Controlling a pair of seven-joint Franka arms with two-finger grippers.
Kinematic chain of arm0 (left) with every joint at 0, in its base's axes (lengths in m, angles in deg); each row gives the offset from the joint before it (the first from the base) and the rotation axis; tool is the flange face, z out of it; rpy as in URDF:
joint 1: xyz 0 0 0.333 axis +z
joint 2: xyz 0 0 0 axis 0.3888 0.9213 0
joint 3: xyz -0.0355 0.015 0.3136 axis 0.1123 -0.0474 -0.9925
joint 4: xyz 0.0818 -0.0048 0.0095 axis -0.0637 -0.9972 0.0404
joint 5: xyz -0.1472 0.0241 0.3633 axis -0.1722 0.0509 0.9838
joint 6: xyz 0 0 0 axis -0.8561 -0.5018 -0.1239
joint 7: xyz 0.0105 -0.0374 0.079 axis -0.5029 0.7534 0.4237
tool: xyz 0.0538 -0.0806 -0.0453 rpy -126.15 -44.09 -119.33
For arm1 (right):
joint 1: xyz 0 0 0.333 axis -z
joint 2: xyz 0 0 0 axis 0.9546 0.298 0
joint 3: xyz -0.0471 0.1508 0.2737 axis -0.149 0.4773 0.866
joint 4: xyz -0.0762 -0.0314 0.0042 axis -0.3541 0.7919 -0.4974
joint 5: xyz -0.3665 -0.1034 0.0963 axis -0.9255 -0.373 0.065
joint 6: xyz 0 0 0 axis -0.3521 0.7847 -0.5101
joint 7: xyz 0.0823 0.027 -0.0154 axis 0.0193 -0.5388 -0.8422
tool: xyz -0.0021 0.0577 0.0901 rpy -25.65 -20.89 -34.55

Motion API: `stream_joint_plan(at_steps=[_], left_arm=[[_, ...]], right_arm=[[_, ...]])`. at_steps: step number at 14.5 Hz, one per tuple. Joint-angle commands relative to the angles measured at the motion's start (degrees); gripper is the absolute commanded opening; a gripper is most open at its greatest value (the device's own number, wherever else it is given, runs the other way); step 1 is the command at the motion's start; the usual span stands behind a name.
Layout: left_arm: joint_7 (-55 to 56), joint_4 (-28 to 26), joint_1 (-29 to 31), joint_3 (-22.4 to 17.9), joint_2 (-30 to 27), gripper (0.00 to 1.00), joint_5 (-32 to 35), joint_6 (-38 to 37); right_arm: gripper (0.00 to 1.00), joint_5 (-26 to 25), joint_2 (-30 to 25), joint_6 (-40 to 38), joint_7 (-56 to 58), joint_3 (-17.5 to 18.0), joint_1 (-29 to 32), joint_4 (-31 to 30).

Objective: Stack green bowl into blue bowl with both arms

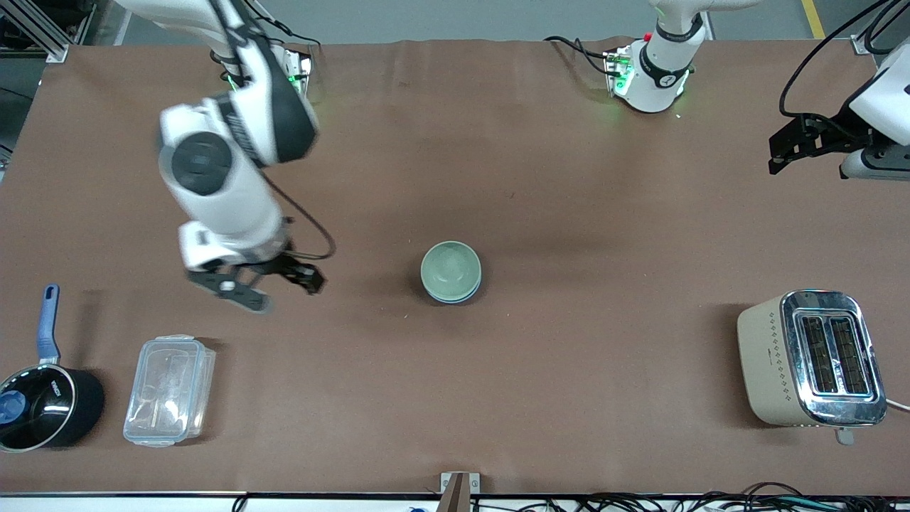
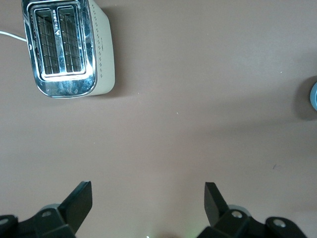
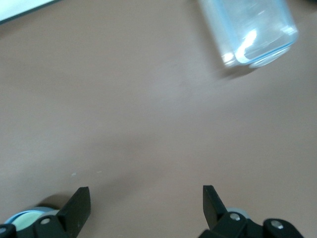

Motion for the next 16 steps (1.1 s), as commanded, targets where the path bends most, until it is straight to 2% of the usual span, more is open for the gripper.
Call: stream_joint_plan(at_steps=[1, 8, 10, 12, 16], left_arm=[[0.11, -1.27, 0.51, 0.49, -1.02, 1.0, -0.43, 0.71], [0.81, -3.12, 0.42, 1.36, -1.8, 1.0, -0.34, 2.03], [1.69, -3.65, 0.68, 1.8, -2.24, 1.0, -0.52, 2.03], [1.78, -3.3, 0.86, 1.81, -2.16, 1.0, -0.96, 2.03], [1.26, -2.86, 1.03, 1.63, -1.81, 1.0, -0.96, 1.94]], right_arm=[[1.0, -0.66, -5.85, -3.15, 8.61, 1.37, 6.89, -2.0], [1.0, -0.22, -17.28, -13.34, 40.68, 1.55, 23.33, -1.82], [1.0, -0.22, -18.69, -16.42, 47.46, 1.11, 25.45, 0.53], [1.0, -0.57, -18.34, -19.93, 50.3, 0.67, 26.42, 4.49], [1.0, -0.22, -18.26, -21.27, 49.78, 0.66, 25.99, 4.07]])
